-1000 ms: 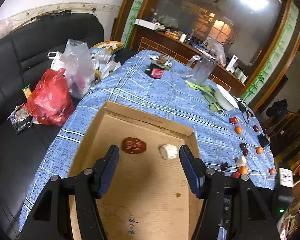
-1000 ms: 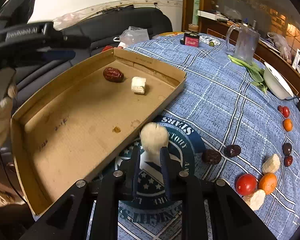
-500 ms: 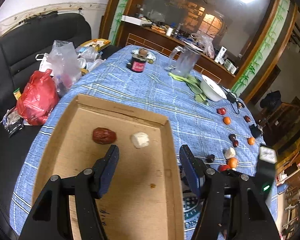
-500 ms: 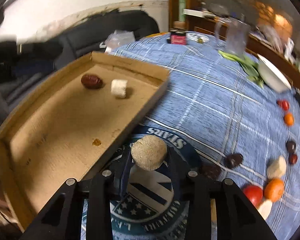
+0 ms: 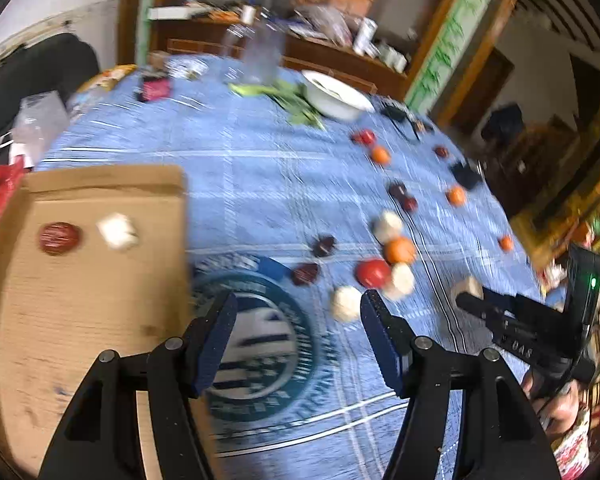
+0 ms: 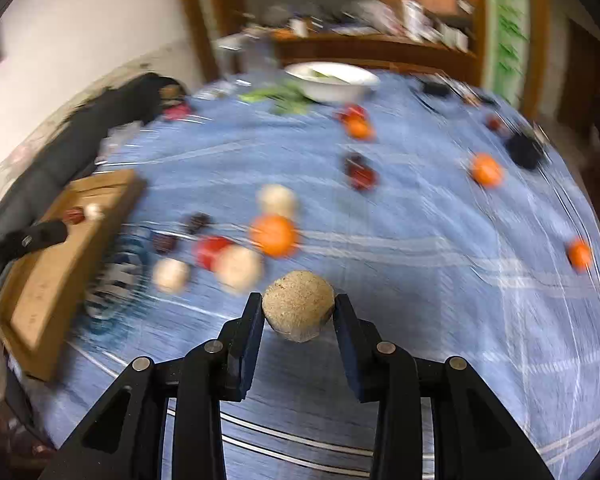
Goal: Organize fruits
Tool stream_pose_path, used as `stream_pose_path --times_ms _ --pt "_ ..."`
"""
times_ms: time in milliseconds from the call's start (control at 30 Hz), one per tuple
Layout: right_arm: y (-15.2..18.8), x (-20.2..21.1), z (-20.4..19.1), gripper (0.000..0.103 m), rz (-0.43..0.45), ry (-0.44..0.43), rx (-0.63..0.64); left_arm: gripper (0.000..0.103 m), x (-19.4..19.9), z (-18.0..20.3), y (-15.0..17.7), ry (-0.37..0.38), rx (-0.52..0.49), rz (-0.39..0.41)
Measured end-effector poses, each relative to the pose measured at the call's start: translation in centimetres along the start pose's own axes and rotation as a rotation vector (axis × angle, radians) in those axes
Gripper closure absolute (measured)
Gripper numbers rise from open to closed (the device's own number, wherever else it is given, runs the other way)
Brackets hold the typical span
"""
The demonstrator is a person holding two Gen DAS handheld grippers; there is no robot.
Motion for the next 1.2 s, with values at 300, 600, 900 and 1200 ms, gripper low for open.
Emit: stream_pose_path --times_ms 300,600,900,1200 --pt "1.4 0.9 1.4 0.045 0.042 0.006 0.005 0.047 -5.0 3.7 1.6 -0.055 -0.088 -0.064" --pt "2.3 1.0 3.4 0.044 0.032 -0.049 -0.049 0.049 -7.4 4.9 1.4 -0.100 -0.153 -0.036" --pt "2.2 0.3 1.9 0.044 0.021 -0.046 0.003 0.076 -8.3 5.2 1.9 -0.173 -0.209 -0.025" --pt "2.2 -0.1 1.8 0.063 0.006 -0.013 0.001 0.076 -5.9 4.9 1.9 -0.132 -0.167 0.026"
Point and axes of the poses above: each gripper's, at about its wrist camera, not at the fingertips, and x roughly against the way its jaws point, z to its right, y to its underside, the point moved 5 cm from there along -x, roughly the way its jaws point, and after that the axes turned 1 degree about z, right-handed, at the moved point
